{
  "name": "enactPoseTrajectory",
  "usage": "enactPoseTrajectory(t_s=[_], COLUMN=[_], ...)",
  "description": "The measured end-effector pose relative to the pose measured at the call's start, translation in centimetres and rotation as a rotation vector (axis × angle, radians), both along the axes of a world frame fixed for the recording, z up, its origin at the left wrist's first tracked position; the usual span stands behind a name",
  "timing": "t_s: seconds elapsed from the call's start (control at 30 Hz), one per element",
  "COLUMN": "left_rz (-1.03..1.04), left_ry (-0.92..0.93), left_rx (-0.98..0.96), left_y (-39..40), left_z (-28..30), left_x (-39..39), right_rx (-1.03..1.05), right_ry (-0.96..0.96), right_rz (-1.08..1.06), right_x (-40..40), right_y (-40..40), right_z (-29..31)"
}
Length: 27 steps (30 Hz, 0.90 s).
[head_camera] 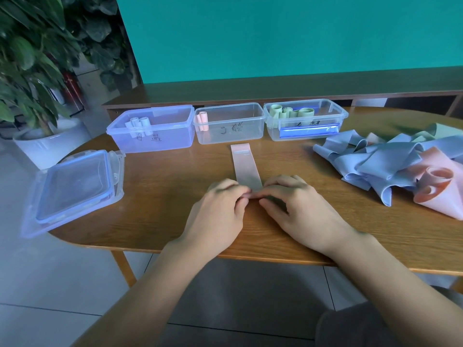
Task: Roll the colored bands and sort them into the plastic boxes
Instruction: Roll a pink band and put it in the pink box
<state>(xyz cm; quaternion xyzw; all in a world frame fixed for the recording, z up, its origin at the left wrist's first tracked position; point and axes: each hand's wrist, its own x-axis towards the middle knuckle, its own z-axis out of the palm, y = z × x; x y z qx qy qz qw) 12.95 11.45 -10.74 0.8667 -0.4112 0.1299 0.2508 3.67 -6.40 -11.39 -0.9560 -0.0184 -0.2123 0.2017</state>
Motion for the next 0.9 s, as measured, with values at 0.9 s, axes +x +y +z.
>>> enactPoseTrajectory(t_s=[0.9], left_rz=[-0.027], left_ry=[-0.14], left_rx=[-0.005], left_y=[-0.5], left_z=[0.2], left_x=[1.7], right_rx=[-0.109], right_ry=[0.139], right_rz=[-0.015], right_x=[1.0], right_y=[-1.2], right_z=[0.3])
